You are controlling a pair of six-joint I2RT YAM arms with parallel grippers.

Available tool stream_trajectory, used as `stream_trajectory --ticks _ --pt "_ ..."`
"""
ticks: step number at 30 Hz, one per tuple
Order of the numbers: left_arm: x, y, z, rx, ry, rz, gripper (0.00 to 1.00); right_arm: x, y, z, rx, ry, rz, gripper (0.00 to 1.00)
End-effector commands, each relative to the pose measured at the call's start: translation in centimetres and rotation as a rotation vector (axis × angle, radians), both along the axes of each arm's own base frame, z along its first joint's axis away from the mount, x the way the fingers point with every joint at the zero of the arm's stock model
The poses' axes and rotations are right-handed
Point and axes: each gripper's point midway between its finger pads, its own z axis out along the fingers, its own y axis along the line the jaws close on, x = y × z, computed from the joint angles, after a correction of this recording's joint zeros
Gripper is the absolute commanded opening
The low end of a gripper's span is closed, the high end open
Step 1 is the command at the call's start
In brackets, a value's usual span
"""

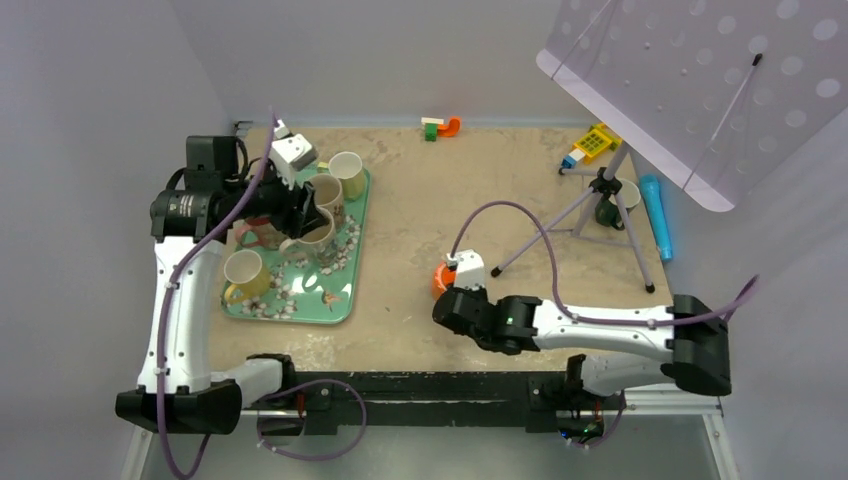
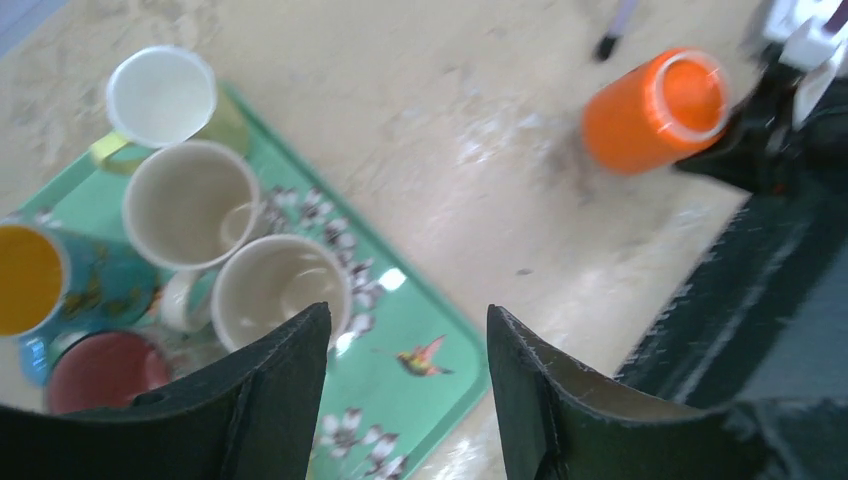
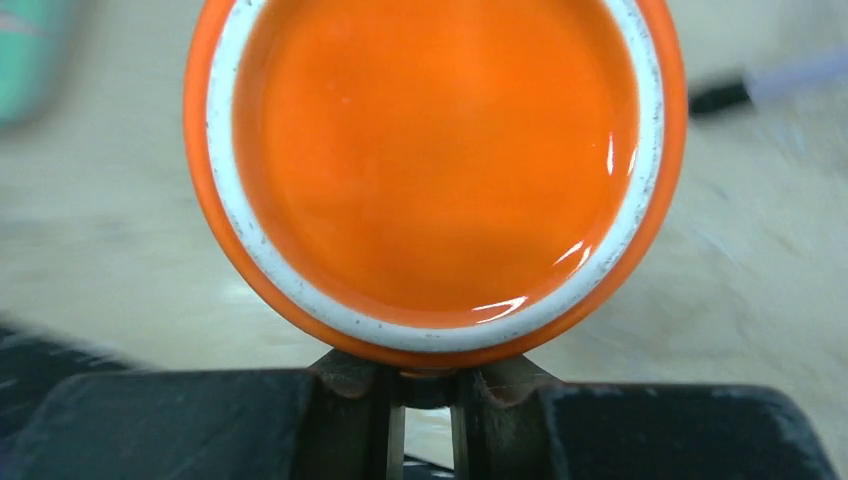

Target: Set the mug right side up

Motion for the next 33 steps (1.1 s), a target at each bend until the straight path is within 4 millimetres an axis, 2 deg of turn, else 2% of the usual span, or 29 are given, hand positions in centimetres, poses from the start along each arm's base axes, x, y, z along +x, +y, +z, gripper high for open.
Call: stream_trajectory --ticks 1,3,4,6,8,12,16,20,24,27,28,29,32,33 --pt "-4.6 -5.0 6.7 -0.337 0.059 -0.164 0.63 2.0 7.7 19.8 0.445 -0.425 0.158 0.0" --pt "-6.4 -6.1 9.0 -0.415 0.072 -0.237 0.63 1.7 8.2 26.0 0.689 -0.548 0.194 0.0" --pt "-7.4 -6.7 10.1 -0.453 0.082 -0.276 0.63 1.3 8.2 30.3 0.859 -0.641 0.21 0.0" --pt "-9.0 -7.5 12.3 -0.516 0.086 -0.336 0.64 0.7 7.8 34.5 0.987 -0.756 0.247 0.0" --pt "-10.4 -8.2 14.1 -0.577 0.088 -0.392 0.66 -0.1 8.2 37.7 1.072 -0.836 0.298 0.0" --pt "-13.1 -9.1 16.6 -0.651 0.093 -0.491 0.73 -1.3 9.8 42.1 1.179 -0.93 0.386 0.0" --pt "-14.3 -9.5 17.8 -0.683 0.093 -0.522 0.76 -2.2 11.7 44.3 1.215 -0.947 0.463 0.0" --pt "-14.9 -9.6 18.3 -0.682 0.058 -0.539 0.78 -2.9 13.7 45.5 1.237 -0.924 0.532 0.0" --pt "-14.4 -9.5 18.1 -0.667 0.022 -0.516 0.78 -3.7 15.3 45.6 1.257 -0.893 0.598 0.0" --pt "-14.4 -9.5 18.2 -0.664 0.008 -0.524 0.76 -4.4 17.2 45.0 1.258 -0.847 0.665 0.0" --pt "-14.6 -9.5 18.4 -0.667 0.009 -0.531 0.71 -4.6 18.0 44.5 1.251 -0.822 0.687 0.0" --pt "-14.7 -9.6 18.5 -0.67 0.007 -0.535 0.61 -4.6 18.6 44.1 1.245 -0.805 0.703 0.0" --pt "-14.5 -9.4 18.6 -0.664 -0.048 -0.506 0.11 -4.0 19.4 42.7 1.218 -0.757 0.708 0.0" --pt "-14.3 -9.3 18.5 -0.656 -0.067 -0.48 0.0 -3.6 19.4 41.9 1.199 -0.741 0.7 0.0"
